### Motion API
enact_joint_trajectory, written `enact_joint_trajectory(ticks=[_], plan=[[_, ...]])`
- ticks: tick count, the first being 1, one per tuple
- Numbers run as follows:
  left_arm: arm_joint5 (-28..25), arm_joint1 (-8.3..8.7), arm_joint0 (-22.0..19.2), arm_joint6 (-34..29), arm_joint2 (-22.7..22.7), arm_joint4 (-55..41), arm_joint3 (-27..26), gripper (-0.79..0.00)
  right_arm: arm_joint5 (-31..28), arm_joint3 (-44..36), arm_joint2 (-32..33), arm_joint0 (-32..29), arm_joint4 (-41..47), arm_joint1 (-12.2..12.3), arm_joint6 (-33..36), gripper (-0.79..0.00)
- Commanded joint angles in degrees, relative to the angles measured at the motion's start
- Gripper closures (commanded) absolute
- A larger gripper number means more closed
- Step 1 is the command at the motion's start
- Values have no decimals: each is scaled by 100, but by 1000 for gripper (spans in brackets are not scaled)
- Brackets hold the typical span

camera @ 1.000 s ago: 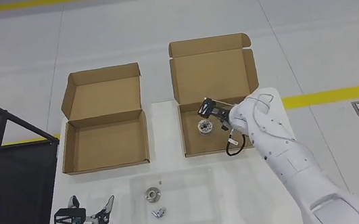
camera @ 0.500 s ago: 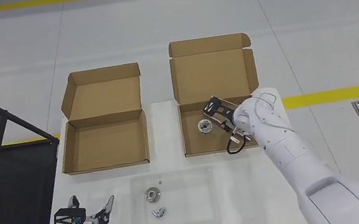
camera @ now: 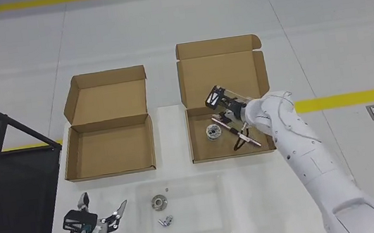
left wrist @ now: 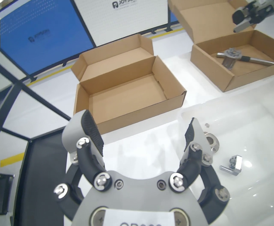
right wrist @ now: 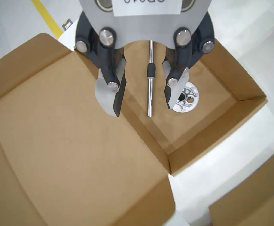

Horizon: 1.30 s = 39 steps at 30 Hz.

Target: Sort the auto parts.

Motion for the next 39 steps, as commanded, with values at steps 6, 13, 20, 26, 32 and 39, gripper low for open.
enact_joint_trajectory(ticks=[6,13,20,26,32,39], plan=[[-1511,158,-180,1,-166,1155,-419,-785,-1026,-3170,925,-1771,79,414,51,-551],[-2704,283,-520,-300,104,2194,-845,-785,-2003,-4356,1421,-2612,-110,672,-333,-785],[-2958,304,-654,-489,276,2425,-915,-785,-2003,-4533,1339,-2783,-317,791,-547,-785],[-2958,304,-654,-489,276,2425,-915,-785,-2003,-4533,1339,-2783,-317,791,-547,-785],[-3051,320,-676,-566,326,2568,-995,-785,-2003,-5026,1179,-3001,-280,888,-1558,-785],[-4208,446,-1191,-887,203,2920,-1161,-785,-2003,-5605,1261,-3277,-979,1309,-3788,-785]])
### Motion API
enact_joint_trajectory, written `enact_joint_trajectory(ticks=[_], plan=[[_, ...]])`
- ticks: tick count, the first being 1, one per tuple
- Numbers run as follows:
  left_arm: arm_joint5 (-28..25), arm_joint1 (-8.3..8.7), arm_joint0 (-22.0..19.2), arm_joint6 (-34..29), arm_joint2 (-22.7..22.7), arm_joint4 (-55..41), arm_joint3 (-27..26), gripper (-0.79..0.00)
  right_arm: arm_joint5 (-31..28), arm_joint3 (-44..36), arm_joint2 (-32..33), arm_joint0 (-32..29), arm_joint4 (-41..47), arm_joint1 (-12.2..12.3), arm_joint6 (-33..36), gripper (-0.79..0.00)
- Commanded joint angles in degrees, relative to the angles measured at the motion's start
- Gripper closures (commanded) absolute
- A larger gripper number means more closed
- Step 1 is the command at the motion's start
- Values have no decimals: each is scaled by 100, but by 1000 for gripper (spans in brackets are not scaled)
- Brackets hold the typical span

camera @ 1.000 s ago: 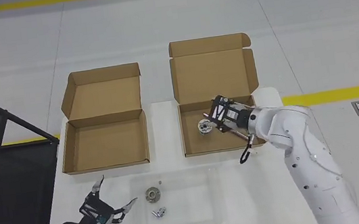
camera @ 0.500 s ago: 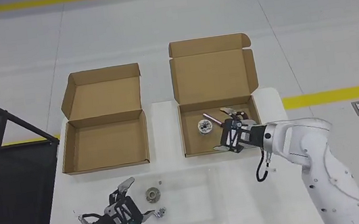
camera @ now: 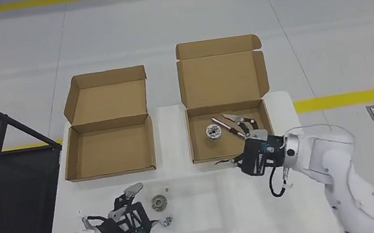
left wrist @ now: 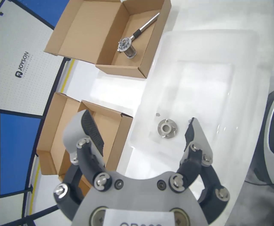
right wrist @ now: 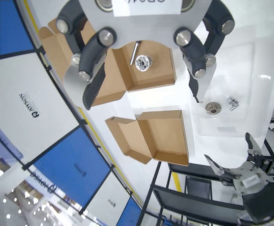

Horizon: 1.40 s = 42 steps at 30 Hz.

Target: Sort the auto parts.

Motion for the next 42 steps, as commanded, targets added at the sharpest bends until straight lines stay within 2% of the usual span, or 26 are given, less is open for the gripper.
enact_joint_trajectory(ticks=[1,3,6,10,12,24,29,33,38,42], plan=[[-399,40,-178,-70,25,147,-29,-785,0,-106,-14,-86,-192,142,-735,-785],[-801,81,-347,-133,96,252,-5,-785,0,-197,-52,-184,-426,305,-1335,-785],[-801,198,-523,-195,460,431,159,-785,0,-276,-121,-326,-896,582,-2032,-785],[-801,452,-818,-253,1202,593,454,-785,0,-267,-165,-499,-1348,932,-2540,-785],[-801,452,-818,-253,1202,593,454,-785,0,-126,-182,-567,-1468,1044,-2593,-785],[-794,453,-817,-300,1202,629,477,-785,0,-126,-182,-567,-1468,1044,-2593,-785],[-801,506,-1044,-669,1493,678,624,-785,0,-126,-182,-567,-1468,1044,-2593,-785],[-801,702,-1481,-858,2017,696,880,-785,0,-126,-182,-567,-1468,1044,-2593,-785],[-801,1006,-2286,-1018,2765,83,1339,-785,0,-126,-182,-567,-1468,1044,-2593,-785],[-801,1168,-2914,-1743,3274,-922,1764,-785,0,-126,-182,-567,-1468,1044,-2593,-785]])
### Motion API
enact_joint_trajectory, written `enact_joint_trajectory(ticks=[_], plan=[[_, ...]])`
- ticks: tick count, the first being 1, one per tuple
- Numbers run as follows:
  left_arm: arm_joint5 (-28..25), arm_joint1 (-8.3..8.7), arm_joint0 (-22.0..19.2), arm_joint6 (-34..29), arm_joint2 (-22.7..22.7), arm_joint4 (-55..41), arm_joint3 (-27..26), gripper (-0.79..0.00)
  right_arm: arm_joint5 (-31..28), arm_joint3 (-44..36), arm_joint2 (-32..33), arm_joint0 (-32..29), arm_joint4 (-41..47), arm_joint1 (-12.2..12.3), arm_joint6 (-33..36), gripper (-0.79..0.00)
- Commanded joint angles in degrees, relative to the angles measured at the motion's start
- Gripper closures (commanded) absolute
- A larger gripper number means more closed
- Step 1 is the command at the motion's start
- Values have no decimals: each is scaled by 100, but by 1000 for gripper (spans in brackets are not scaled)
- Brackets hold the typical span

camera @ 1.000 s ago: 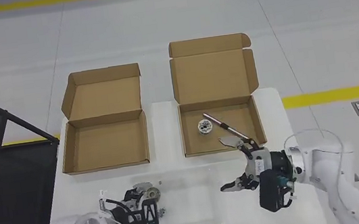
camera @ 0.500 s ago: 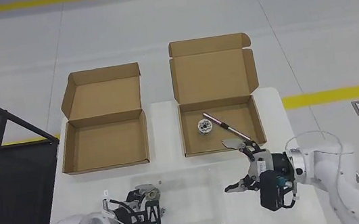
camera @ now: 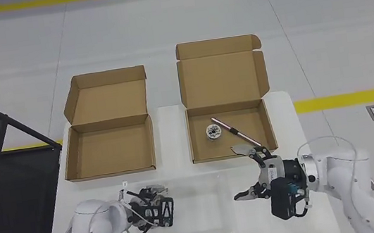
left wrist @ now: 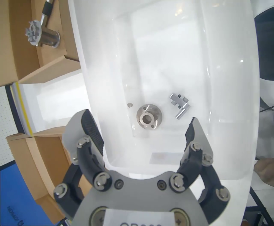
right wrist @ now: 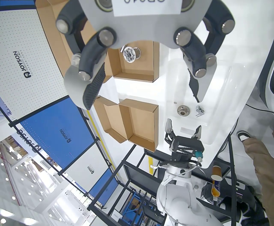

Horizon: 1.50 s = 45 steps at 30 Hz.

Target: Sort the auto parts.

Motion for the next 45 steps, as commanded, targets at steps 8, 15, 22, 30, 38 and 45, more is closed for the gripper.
enact_joint_trajectory(ticks=[8,15,22,30,38,45], plan=[[0,276,-1207,-2128,1507,-2054,263,-622,0,0,0,0,0,0,0,-785],[0,396,-1835,-3196,2173,-3225,310,-542,0,0,0,0,0,0,0,-785],[0,396,-2090,-3601,2456,-3539,476,-422,0,0,0,0,0,0,0,-785],[289,211,-2178,-3561,2644,-3186,781,-351,0,0,0,0,0,0,0,-785],[376,-8,-2269,-3347,2820,-2981,1172,-391,0,0,0,0,0,0,0,-785],[408,-194,-2362,-3339,2915,-2823,1461,-372,0,0,0,0,0,0,0,-785]])
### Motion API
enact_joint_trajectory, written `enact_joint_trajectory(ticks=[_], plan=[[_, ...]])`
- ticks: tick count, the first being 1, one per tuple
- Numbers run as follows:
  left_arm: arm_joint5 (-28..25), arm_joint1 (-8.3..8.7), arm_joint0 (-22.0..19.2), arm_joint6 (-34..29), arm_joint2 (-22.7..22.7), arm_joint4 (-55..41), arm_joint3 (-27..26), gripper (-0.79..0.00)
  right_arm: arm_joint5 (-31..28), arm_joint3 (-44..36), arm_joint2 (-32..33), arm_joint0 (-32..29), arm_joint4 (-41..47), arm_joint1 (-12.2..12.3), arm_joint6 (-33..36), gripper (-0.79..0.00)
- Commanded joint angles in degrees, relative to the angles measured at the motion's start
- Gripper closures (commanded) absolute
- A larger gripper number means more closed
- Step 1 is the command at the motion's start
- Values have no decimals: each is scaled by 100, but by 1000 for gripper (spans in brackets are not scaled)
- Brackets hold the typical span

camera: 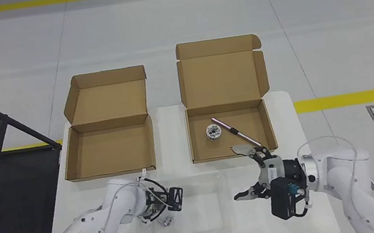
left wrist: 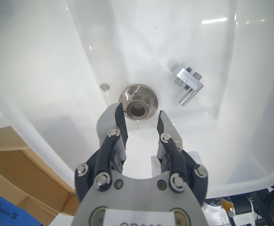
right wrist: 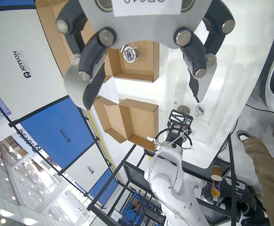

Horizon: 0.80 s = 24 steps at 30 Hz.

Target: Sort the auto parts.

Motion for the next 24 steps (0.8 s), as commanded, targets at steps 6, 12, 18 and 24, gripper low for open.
enact_joint_trajectory(ticks=[6,12,18,24], plan=[[-30,-136,-34,10,-1,90,198,-363,0,0,0,0,0,0,0,-785],[-75,-232,-13,48,-40,90,319,-348,0,0,0,0,0,0,0,-785],[-129,-299,31,26,-99,145,379,-132,0,0,0,0,0,0,0,-785],[-204,-319,103,67,-244,182,354,0,0,0,0,0,0,0,0,-785]])
